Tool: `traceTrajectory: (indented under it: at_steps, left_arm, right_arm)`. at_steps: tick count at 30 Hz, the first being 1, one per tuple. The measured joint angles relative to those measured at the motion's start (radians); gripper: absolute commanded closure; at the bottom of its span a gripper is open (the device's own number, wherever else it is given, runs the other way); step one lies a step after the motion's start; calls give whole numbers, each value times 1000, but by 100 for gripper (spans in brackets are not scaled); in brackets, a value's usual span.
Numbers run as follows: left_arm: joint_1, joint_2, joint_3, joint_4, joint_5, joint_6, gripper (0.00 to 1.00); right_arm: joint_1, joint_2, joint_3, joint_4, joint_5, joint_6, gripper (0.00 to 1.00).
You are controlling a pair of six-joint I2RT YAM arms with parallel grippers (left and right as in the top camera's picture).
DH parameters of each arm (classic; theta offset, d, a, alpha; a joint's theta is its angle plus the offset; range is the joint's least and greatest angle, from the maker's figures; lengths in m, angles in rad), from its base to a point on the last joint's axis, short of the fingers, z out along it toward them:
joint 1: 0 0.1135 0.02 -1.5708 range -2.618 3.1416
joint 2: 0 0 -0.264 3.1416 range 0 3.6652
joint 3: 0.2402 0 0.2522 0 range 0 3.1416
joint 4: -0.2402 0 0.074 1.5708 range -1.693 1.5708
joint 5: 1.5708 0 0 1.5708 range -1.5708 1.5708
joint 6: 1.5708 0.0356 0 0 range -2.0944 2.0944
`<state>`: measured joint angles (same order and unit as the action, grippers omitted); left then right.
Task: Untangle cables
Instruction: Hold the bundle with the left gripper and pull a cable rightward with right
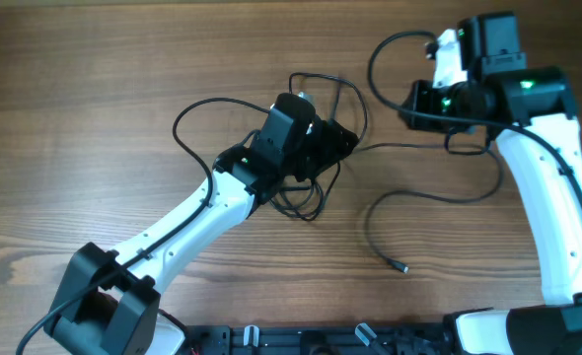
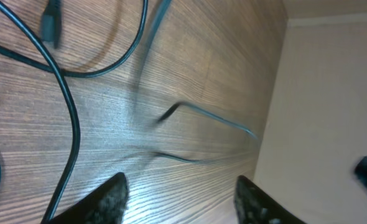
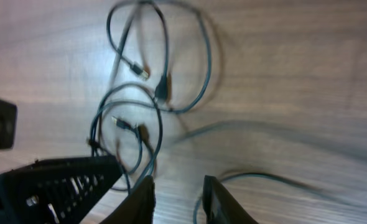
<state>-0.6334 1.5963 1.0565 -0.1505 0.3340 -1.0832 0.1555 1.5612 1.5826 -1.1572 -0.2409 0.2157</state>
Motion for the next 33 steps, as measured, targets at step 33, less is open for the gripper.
traceTrajectory:
  at_steps: [33]
  left_arm:
    - [145, 0, 0, -135, -59, 69, 28]
  right_arm:
    - [19, 431, -32, 550, 251, -278, 36]
